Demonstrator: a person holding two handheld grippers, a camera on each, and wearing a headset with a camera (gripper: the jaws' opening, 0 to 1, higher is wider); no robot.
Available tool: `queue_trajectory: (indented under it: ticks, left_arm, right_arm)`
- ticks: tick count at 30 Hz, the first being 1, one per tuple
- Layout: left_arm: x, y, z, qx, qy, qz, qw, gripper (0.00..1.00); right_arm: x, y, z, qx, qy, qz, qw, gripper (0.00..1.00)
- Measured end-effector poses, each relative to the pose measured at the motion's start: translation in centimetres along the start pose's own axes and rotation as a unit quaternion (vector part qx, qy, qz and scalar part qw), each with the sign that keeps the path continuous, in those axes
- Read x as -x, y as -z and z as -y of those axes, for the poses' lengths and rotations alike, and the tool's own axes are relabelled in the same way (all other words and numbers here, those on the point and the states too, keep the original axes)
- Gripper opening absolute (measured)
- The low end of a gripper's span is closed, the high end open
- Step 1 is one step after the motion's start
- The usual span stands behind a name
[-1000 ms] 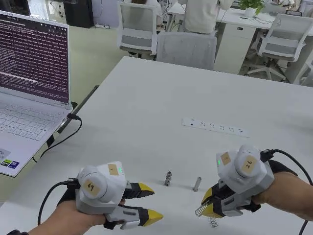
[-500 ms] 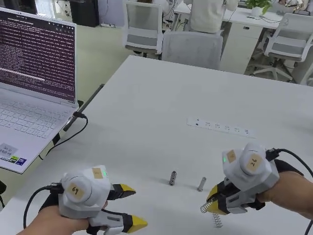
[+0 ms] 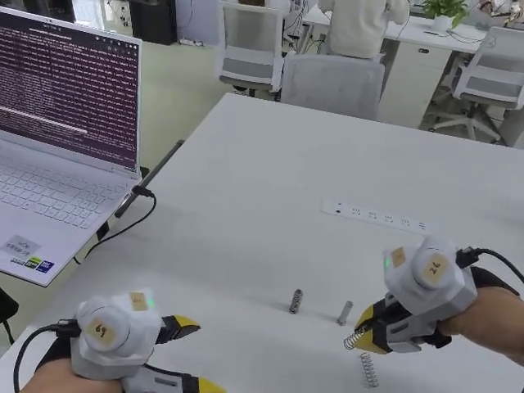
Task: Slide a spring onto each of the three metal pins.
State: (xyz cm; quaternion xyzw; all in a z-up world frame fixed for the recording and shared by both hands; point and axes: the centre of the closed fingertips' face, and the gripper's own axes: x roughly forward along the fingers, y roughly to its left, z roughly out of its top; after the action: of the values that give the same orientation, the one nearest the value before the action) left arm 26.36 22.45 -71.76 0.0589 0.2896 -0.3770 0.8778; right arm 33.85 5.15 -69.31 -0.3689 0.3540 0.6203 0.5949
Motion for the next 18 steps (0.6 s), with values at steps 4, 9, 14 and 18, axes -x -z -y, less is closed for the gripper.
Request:
queue_trajectory:
  ticks: [4,9,14,18]
  left_arm:
    - [0.4,0.4,-0.3,0.011,-0.009,0.001,0.9999,0.61]
    - [0.6,0.4,-0.7,0.022,-0.020,0.008,0.9995,0.62]
    - [0.6,0.3,-0.8,0.028,-0.025,0.013,0.9992,0.62]
    - [0.5,0.2,-0.8,0.032,-0.026,0.017,0.9990,0.62]
  right_arm:
    - [0.0,-0.3,0.6,-0.001,0.003,0.000,1.0000,0.08]
    - [-0.3,-0.2,1.6,0.000,0.008,-0.007,0.9999,0.08]
    - [-0.5,0.1,2.8,-0.005,0.016,-0.014,0.9998,0.08]
    - [-0.6,0.5,3.7,-0.010,0.025,-0.020,0.9994,0.08]
